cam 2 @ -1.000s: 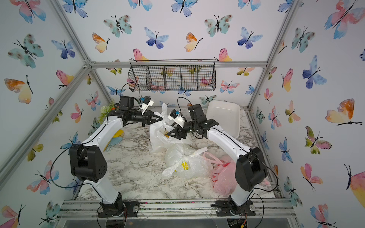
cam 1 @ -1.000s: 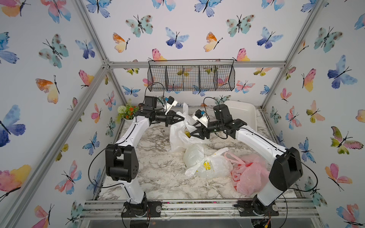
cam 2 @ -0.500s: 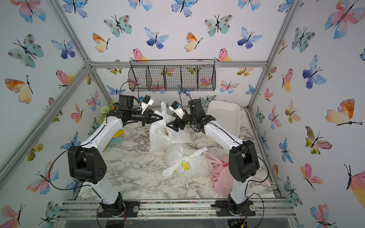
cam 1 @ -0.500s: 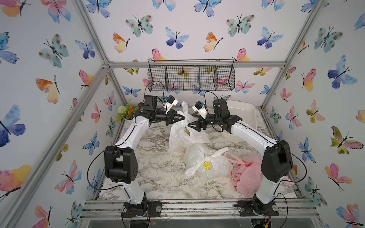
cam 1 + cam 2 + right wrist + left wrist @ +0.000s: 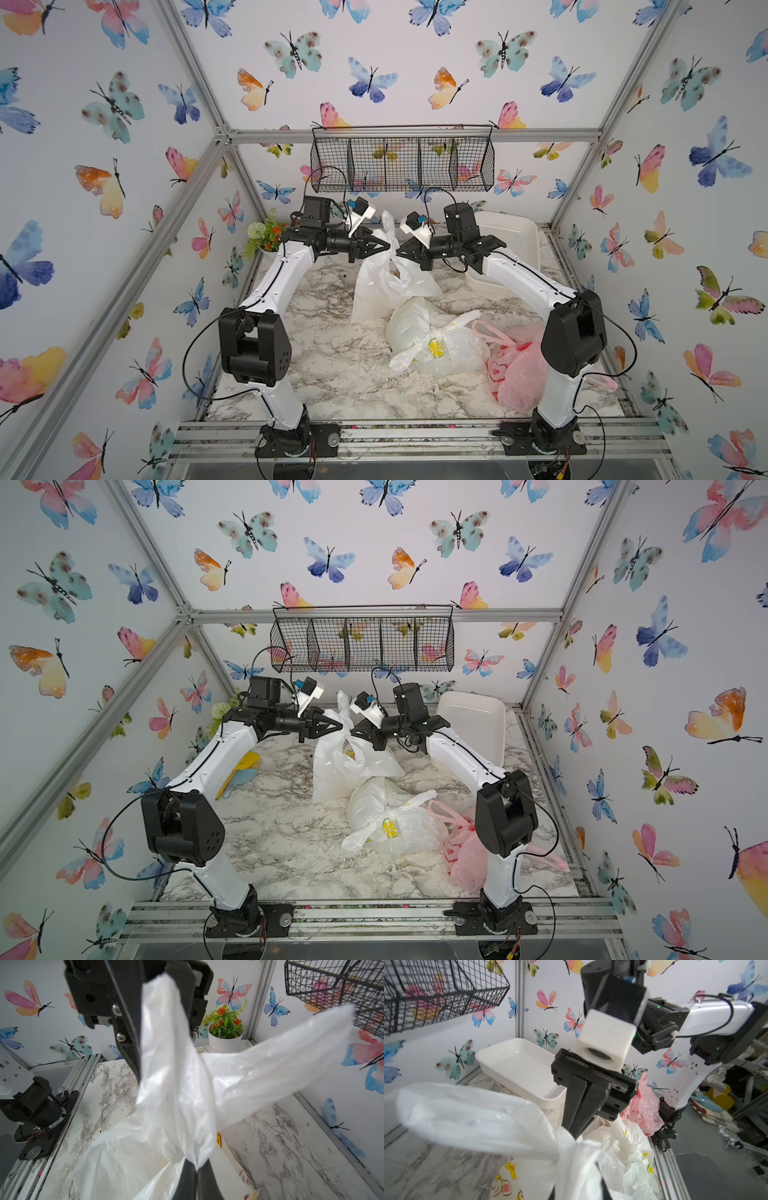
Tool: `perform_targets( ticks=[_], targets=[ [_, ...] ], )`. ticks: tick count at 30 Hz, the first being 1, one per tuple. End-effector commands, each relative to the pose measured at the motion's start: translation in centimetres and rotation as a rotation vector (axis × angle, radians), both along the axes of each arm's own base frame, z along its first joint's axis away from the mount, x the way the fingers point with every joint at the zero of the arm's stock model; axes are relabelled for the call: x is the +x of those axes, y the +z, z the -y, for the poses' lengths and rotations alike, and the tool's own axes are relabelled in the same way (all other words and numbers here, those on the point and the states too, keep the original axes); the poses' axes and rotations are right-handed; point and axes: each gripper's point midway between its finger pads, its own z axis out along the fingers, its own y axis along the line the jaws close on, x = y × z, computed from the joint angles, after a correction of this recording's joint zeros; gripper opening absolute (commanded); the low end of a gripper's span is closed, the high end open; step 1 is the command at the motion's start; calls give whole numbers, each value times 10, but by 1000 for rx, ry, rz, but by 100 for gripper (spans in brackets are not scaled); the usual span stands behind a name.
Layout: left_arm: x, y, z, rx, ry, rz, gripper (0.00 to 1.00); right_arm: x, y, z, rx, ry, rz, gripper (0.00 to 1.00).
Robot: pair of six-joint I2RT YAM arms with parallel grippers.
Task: Place the pears into plastic bags & tie knots
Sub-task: Tie the plastic bag at the center of the board.
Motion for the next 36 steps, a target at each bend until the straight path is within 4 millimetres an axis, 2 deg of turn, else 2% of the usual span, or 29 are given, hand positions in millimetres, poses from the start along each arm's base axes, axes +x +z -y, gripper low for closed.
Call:
perform_targets(
  ticks=[1,5,8,14,17,22,24,28,30,32,34,36],
  targets=[
    [0,-8,0,26,12,-17,34,-10,0,0,-5,50,-15,3],
    [0,-10,1,33,15,-20,54,-12,-3,1,-26,52,-28,3],
    [3,-12,6,52,23,-23,61,-13,-3,1,-42,49,-27,3],
    [8,-16,19,90,11,-22,64,-13,-1,0,-68,43,-20,3],
    [9,-12,20,91,12,-8,60,-13,-3,1,-77,42,-18,3],
    [7,-6,20,81,7,2,60,-11,-5,0,-82,29,-30,3],
    [6,-5,21,77,0,12,50,-8,-1,0,-79,13,-31,3],
    [5,-4,22,61,-17,14,15,-10,11,0,-44,-2,-34,11],
    [4,-3,22,54,-25,23,5,-10,18,3,-28,-18,-44,26],
    [3,-2,22,48,-26,36,2,-9,25,10,1,-49,-69,37],
    [1,-1,20,41,-31,50,1,1,41,26,79,-117,-112,47],
    [-4,-1,20,31,-51,58,1,13,60,45,164,-163,-192,51]
  ],
)
